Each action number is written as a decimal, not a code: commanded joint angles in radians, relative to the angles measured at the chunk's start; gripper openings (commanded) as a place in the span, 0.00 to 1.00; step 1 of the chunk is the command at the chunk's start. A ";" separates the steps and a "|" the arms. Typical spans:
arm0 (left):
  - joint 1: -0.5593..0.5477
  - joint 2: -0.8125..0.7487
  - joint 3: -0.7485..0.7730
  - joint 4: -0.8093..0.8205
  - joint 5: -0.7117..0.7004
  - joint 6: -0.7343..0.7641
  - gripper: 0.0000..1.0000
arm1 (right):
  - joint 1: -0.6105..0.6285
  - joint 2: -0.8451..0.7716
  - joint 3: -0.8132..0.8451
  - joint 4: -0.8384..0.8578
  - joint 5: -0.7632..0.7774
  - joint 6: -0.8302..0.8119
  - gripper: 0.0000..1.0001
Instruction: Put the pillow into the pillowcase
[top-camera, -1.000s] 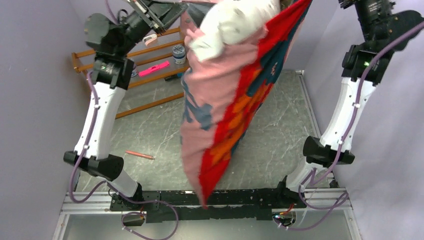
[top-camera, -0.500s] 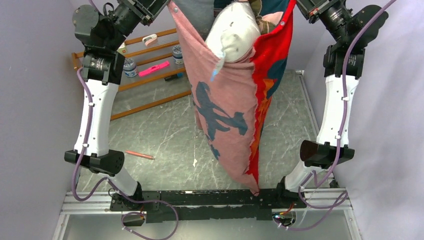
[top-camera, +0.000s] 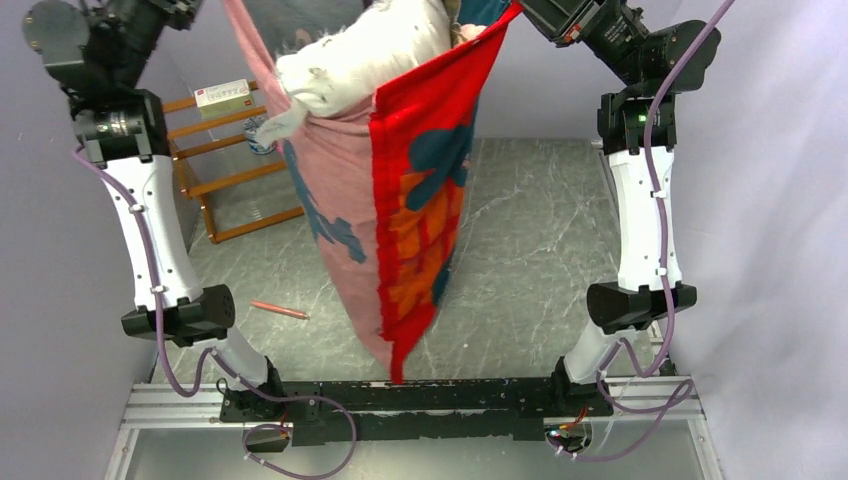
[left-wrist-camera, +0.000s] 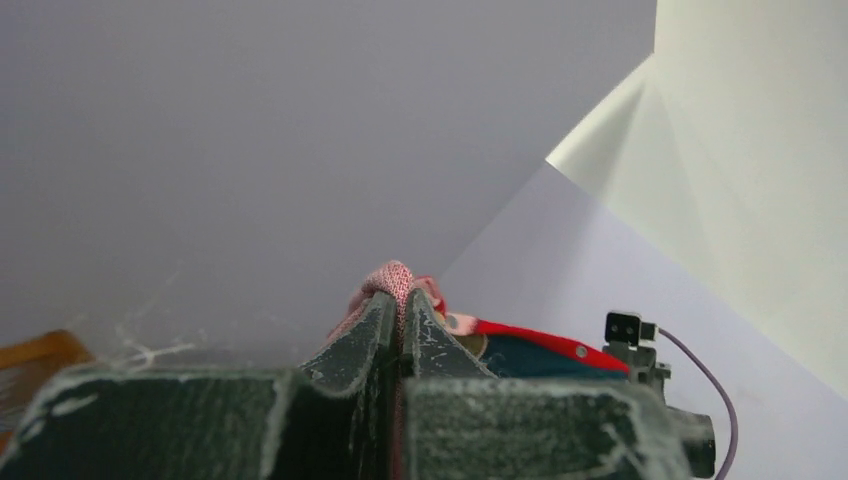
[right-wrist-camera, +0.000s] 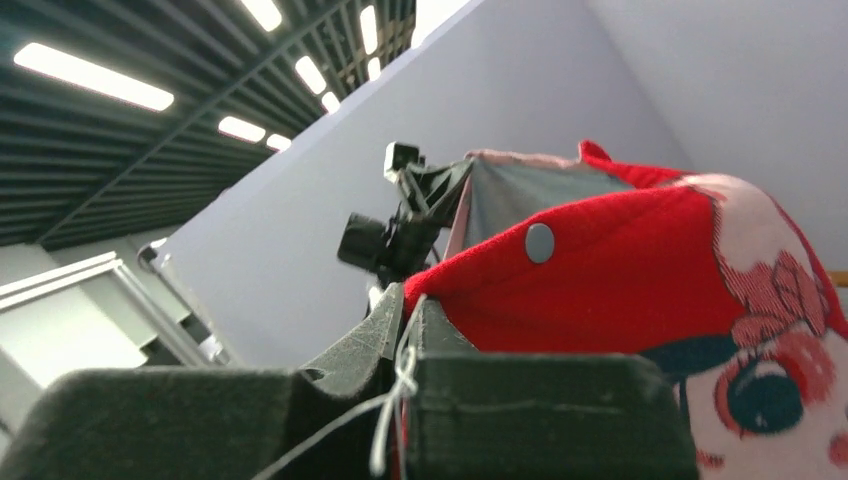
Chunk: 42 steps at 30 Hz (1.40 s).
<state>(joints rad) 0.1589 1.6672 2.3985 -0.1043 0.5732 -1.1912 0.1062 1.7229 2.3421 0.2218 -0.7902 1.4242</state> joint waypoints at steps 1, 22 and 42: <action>0.173 -0.003 0.078 0.259 0.053 -0.182 0.05 | -0.011 -0.009 -0.007 0.115 -0.057 0.071 0.00; -0.113 -0.312 -0.513 0.176 0.086 0.118 0.05 | -0.215 -0.477 -0.894 -0.448 0.199 -0.542 0.00; -0.801 -0.095 -0.429 0.082 -0.151 0.391 0.17 | -0.269 -0.453 -0.724 -0.732 0.417 -0.808 0.00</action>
<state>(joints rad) -0.6250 1.5948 1.9640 -0.0433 0.4942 -0.8753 -0.1654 1.2819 1.6543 -0.5251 -0.3943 0.6632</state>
